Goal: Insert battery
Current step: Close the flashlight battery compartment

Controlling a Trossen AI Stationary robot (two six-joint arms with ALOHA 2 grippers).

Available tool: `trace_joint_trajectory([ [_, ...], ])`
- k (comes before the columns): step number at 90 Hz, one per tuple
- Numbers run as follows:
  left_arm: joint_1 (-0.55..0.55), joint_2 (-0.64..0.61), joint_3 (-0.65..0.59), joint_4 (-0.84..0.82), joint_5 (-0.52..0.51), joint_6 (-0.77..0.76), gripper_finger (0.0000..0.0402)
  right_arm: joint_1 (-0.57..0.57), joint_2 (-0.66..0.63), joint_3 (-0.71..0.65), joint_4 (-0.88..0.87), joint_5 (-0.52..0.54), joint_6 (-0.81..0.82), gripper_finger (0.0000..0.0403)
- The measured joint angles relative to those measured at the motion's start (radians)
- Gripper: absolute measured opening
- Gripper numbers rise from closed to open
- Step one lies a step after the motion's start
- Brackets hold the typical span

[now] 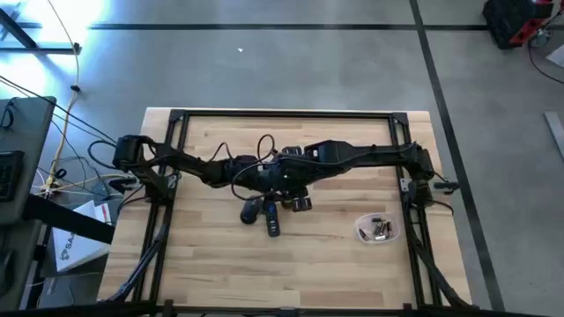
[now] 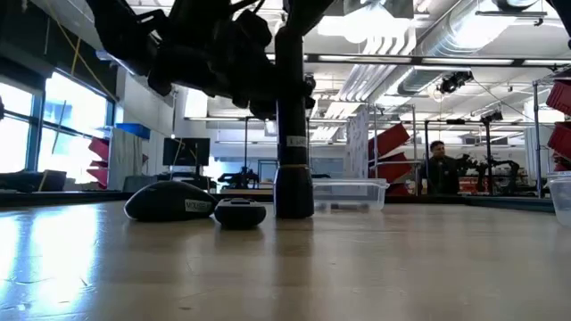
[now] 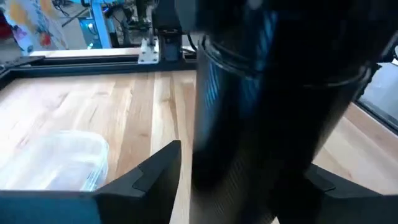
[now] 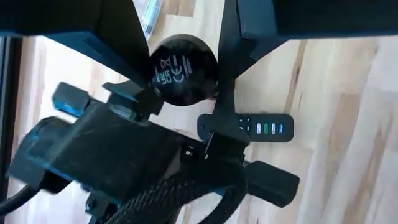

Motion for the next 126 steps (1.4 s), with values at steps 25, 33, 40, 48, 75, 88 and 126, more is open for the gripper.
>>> trace_joint_trajectory([
  [25, -0.004, -0.001, 0.0, -0.003, -0.007, -0.002, 0.0218, 0.005, 0.009, -0.006, -0.019, -0.015, 0.039, 0.0187],
  [33, -0.007, -0.002, 0.0, -0.004, -0.01, -0.003, 0.0218, 0.007, 0.009, -0.005, -0.013, -0.015, 0.06, 0.0196],
  [40, -0.007, -0.002, 0.0, -0.004, -0.01, -0.003, 0.0218, 0.01, 0.008, -0.004, -0.012, -0.014, 0.063, 0.0206],
  [48, -0.008, -0.002, 0.0, -0.005, -0.006, -0.003, 0.0218, 0.017, 0.006, -0.003, -0.011, -0.01, 0.062, 0.0218],
  [75, -0.008, -0.002, 0.0, -0.006, -0.006, -0.012, 0.0218, 0.022, -0.001, 0.074, -0.018, 0.008, 0.06, 0.0248],
  [88, 0.001, -0.002, 0.0, -0.006, -0.015, -0.037, 0.0218, 0.02, -0.002, 0.152, -0.033, 0.011, 0.06, 0.025],
  [126, 0.04, -0.002, 0.0, -0.009, -0.021, -0.09, 0.0218, 0.021, -0.017, 0.296, -0.055, 0.059, 0.06, 0.025],
])
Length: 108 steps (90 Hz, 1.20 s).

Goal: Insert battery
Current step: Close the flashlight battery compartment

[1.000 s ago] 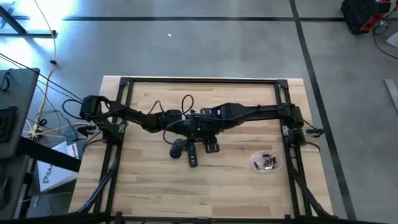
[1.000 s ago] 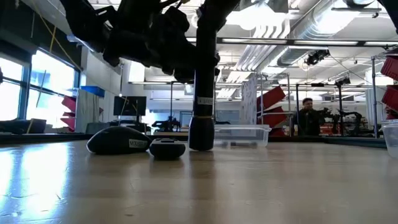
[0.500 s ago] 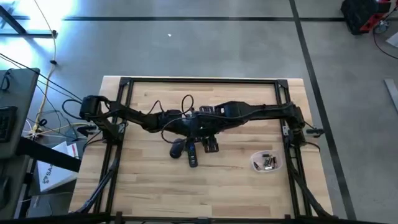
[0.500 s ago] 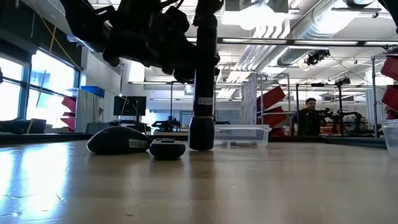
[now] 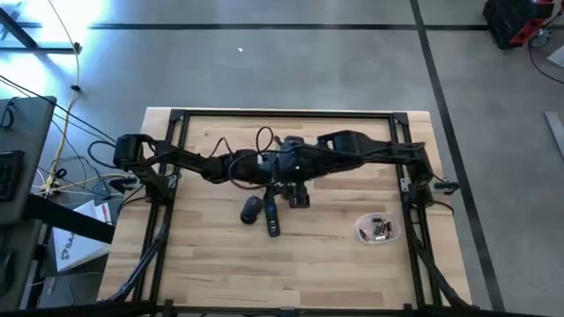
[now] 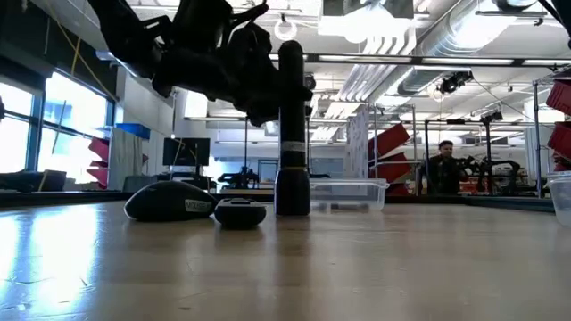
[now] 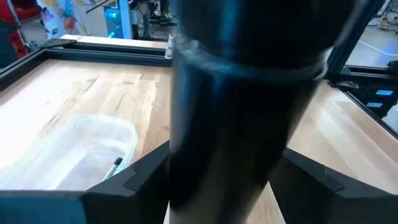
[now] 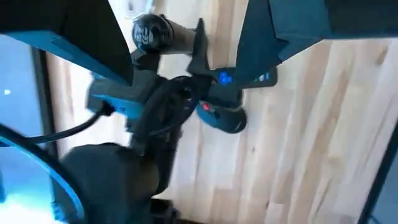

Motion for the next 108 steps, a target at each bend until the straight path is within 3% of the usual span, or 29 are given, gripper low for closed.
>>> trace_joint_trajectory([
  [82, 0.024, -0.006, -0.002, -0.021, -0.026, -0.024, 0.0218, 0.005, -0.109, 0.002, -0.016, 0.054, 0.09, 0.025],
  [108, 0.038, -0.103, -0.001, -0.246, -0.035, 0.005, 0.0244, 0.02, -0.113, 0.002, -0.031, 0.059, 0.132, 0.025],
])
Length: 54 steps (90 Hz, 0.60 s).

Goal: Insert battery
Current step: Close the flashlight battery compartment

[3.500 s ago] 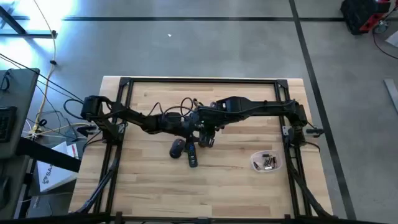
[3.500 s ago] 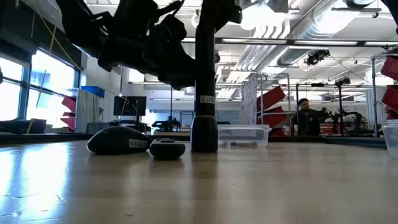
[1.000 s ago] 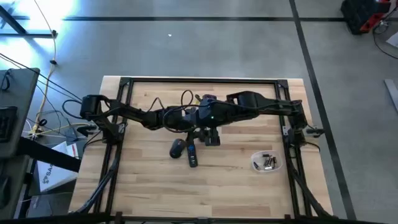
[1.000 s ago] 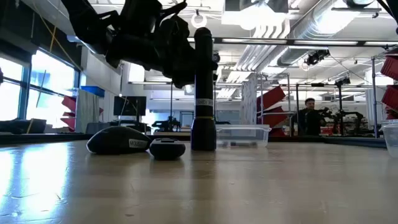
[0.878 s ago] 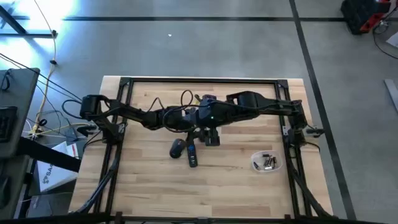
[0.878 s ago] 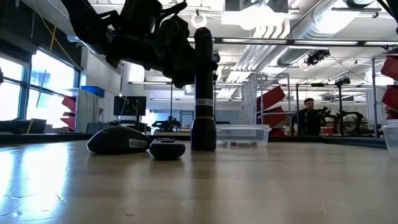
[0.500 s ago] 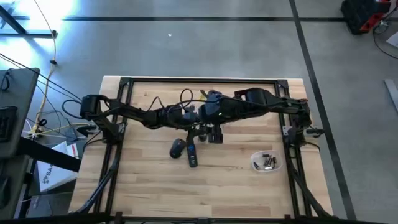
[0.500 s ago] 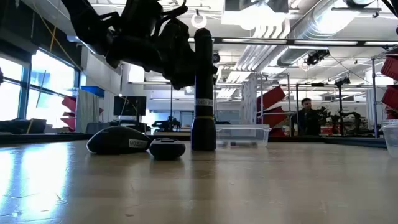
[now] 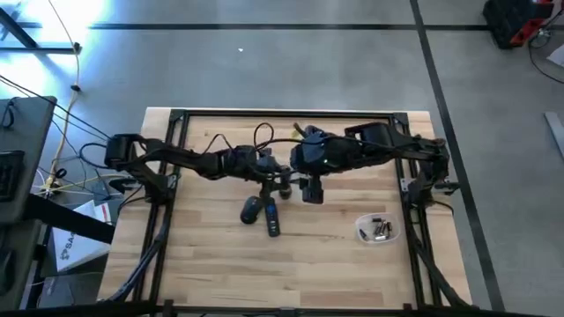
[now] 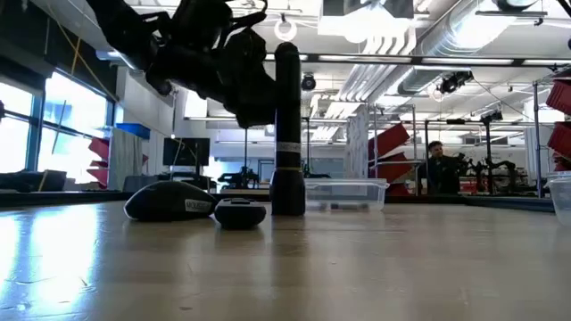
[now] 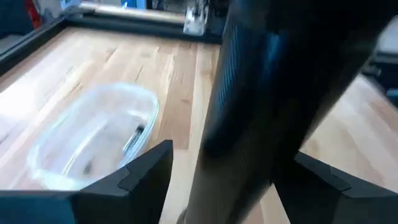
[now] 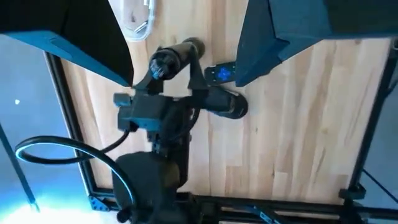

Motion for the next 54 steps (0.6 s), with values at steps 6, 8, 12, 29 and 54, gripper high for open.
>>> trace_joint_trajectory([
  [6, 0.0, -0.033, 0.0, -0.068, -0.003, 0.024, 0.0251, -0.001, 0.0, 0.0, -0.003, 0.01, 0.0, 0.025],
  [8, 0.0, -0.045, 0.0, -0.088, -0.003, 0.03, 0.0252, -0.001, 0.0, 0.0, -0.003, 0.014, 0.0, 0.025],
  [12, 0.0, -0.068, 0.0, -0.128, -0.003, 0.037, 0.0254, -0.002, 0.0, 0.0, -0.003, 0.022, -0.001, 0.025],
  [29, -0.002, -0.193, 0.0, -0.362, -0.012, 0.034, 0.0255, -0.001, -0.022, -0.001, -0.013, 0.023, -0.012, 0.025],
  [54, -0.073, -0.419, 0.0, -0.786, -0.097, -0.219, 0.0255, -0.009, -0.135, -0.001, -0.144, 0.025, 0.025, 0.025],
])
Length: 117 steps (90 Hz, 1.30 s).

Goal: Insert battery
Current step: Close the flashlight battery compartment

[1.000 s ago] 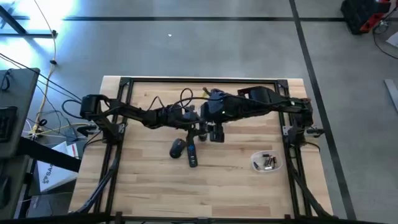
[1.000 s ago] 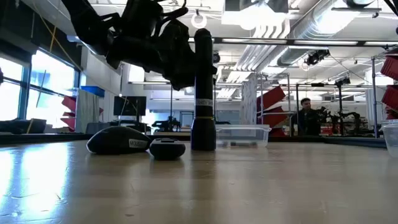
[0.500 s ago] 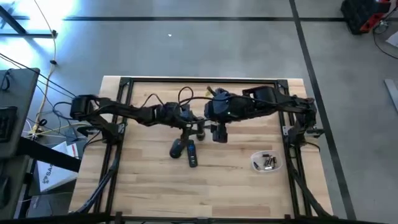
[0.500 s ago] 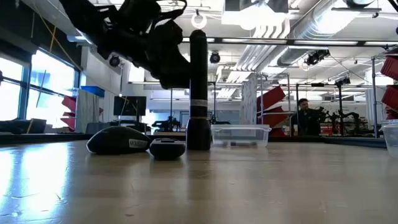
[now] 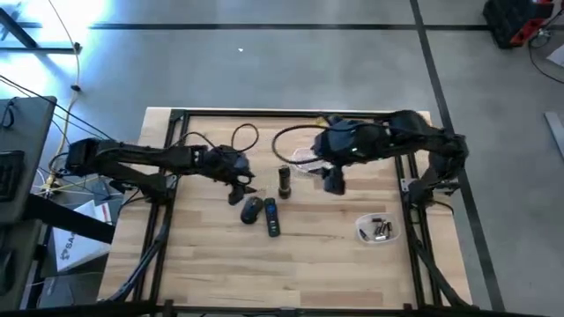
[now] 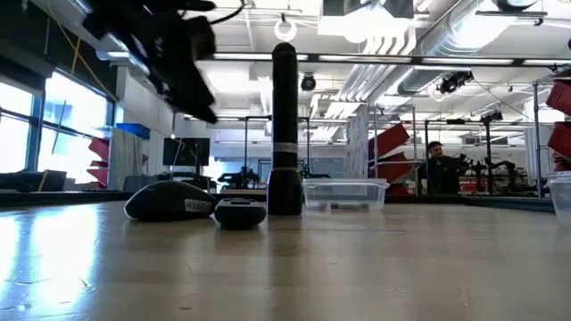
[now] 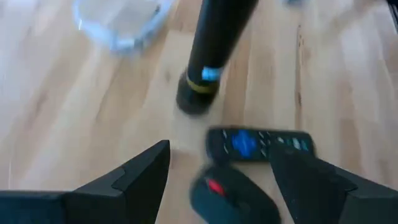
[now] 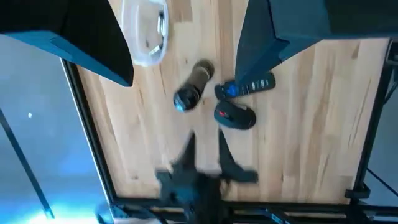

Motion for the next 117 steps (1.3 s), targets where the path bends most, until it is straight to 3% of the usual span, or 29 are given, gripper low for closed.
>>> trace_joint_trajectory([
  [24, -0.157, -0.156, 0.0, -0.222, -0.106, -0.443, 0.0255, -0.033, -0.088, -0.022, -0.116, -0.003, -0.047, 0.025],
  [44, -0.235, -0.156, 0.0, -0.268, -0.192, -0.617, 0.0255, -0.026, -0.23, -0.278, -0.033, -0.097, -0.093, 0.025],
  [63, -0.253, -0.154, 0.0, -0.289, -0.222, -0.642, 0.0255, -0.01, -0.386, -0.641, 0.248, -0.123, -0.071, 0.025],
  [76, -0.256, -0.154, -0.001, -0.333, -0.266, -0.621, 0.0255, -0.014, -0.405, -0.777, 0.427, 0.022, -0.102, 0.025],
  [91, -0.306, -0.154, -0.021, -0.326, -0.335, -0.595, 0.0255, -0.013, -0.392, -0.858, 0.578, 0.148, -0.05, 0.025],
  [104, -0.333, -0.154, -0.024, -0.316, -0.353, -0.596, 0.0255, -0.013, -0.374, -0.85, 0.584, 0.154, -0.045, 0.025],
  [117, -0.335, -0.154, 0.004, -0.25, -0.294, -0.596, 0.0255, -0.013, -0.374, -0.791, 0.597, 0.154, -0.042, 0.025],
])
